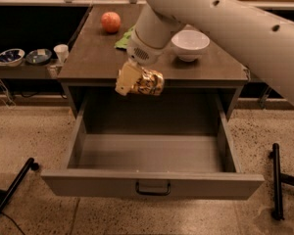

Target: Place orange can into top drawer

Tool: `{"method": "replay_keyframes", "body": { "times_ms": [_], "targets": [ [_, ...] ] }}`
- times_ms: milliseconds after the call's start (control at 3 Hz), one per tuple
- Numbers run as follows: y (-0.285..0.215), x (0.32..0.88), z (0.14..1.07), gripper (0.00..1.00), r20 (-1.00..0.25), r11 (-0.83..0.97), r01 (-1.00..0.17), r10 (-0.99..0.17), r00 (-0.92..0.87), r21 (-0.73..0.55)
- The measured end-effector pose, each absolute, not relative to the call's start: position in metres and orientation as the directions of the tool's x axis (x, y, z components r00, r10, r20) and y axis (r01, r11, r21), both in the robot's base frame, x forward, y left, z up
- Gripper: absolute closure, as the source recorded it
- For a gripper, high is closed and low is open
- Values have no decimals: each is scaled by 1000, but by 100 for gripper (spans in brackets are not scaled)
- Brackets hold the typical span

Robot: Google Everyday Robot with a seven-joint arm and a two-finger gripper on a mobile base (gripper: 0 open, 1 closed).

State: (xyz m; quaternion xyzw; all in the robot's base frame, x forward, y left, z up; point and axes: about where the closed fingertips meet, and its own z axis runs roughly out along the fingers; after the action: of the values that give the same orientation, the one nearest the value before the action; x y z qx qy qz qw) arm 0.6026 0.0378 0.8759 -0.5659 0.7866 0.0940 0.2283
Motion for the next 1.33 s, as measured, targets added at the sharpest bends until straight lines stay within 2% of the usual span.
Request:
{"method": "replay_keyframes", "body": {
  "times_ms": [667, 1333],
  "targets": [
    [38, 563, 766, 100, -237, 304, -939, -935, -262, -162],
    [35, 559, 755, 100, -211, 296, -941, -942, -259, -166]
  ]
}}
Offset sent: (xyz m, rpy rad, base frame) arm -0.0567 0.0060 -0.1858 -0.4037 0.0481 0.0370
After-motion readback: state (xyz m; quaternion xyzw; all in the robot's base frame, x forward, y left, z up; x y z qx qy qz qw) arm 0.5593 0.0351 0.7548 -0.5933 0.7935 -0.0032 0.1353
